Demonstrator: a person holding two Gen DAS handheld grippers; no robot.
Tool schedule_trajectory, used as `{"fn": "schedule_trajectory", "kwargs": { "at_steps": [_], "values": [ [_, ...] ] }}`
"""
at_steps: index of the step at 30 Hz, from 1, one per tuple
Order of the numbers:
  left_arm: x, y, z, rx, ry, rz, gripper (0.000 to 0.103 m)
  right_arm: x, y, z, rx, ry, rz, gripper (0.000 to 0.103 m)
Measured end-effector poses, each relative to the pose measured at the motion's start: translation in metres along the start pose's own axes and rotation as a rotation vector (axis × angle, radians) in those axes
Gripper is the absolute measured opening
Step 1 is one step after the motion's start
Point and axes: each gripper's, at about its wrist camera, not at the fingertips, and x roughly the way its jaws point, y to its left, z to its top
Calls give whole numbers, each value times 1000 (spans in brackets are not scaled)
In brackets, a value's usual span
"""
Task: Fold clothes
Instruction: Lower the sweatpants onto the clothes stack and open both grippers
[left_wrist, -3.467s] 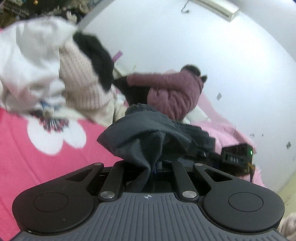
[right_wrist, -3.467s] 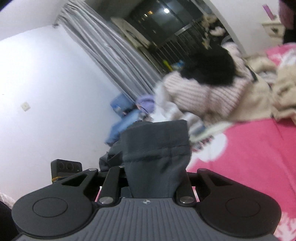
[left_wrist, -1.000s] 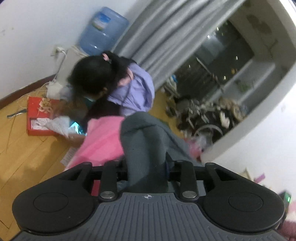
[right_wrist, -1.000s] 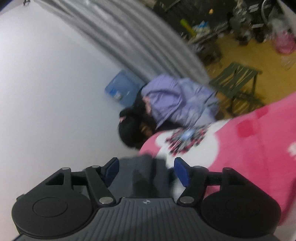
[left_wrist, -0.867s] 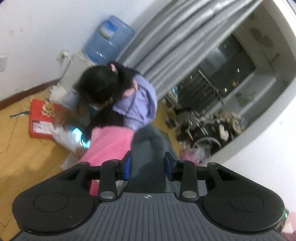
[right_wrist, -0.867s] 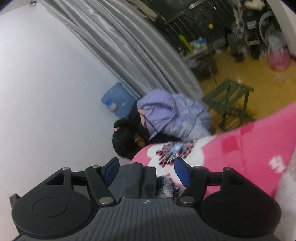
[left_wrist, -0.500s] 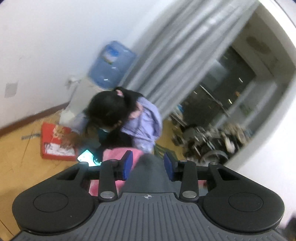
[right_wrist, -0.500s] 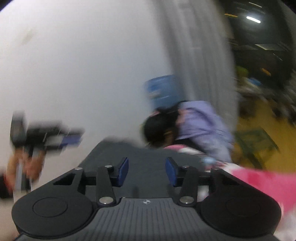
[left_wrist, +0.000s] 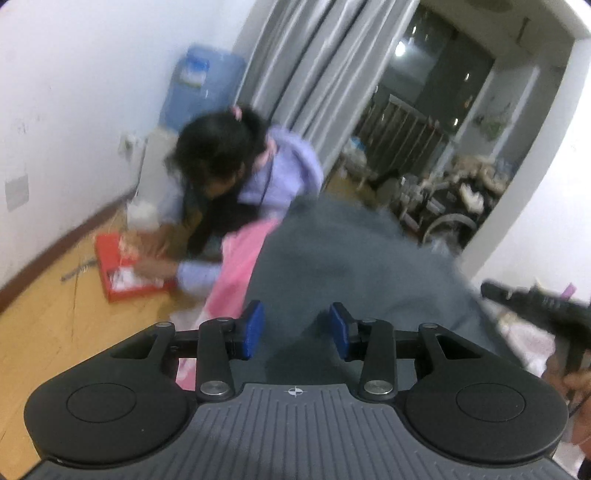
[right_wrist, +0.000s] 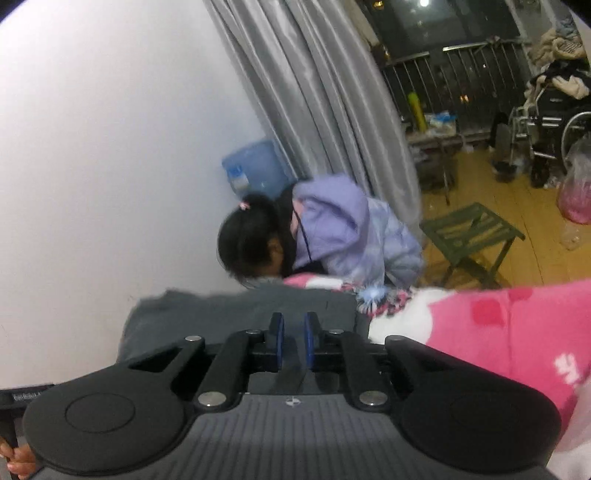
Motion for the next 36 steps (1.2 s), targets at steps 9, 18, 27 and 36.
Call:
{"fn": "schedule_trajectory", "kwargs": {
  "at_steps": [9,18,27,36],
  "values": [
    [93,-38,43,-73,155,167,40,-9,-34,1,120,-15,-242,16],
    [-37,-33,8,-138,-143,226,47,-110,17,-47,-173,42,3,16],
    [-78,-8,-38,-118,18,391,50,-102,30,-115,-222,214,-254,17],
    [-166,-61,-91,-59,41,211,52,-259,67,-163,-124,211,-270,36]
  ]
}}
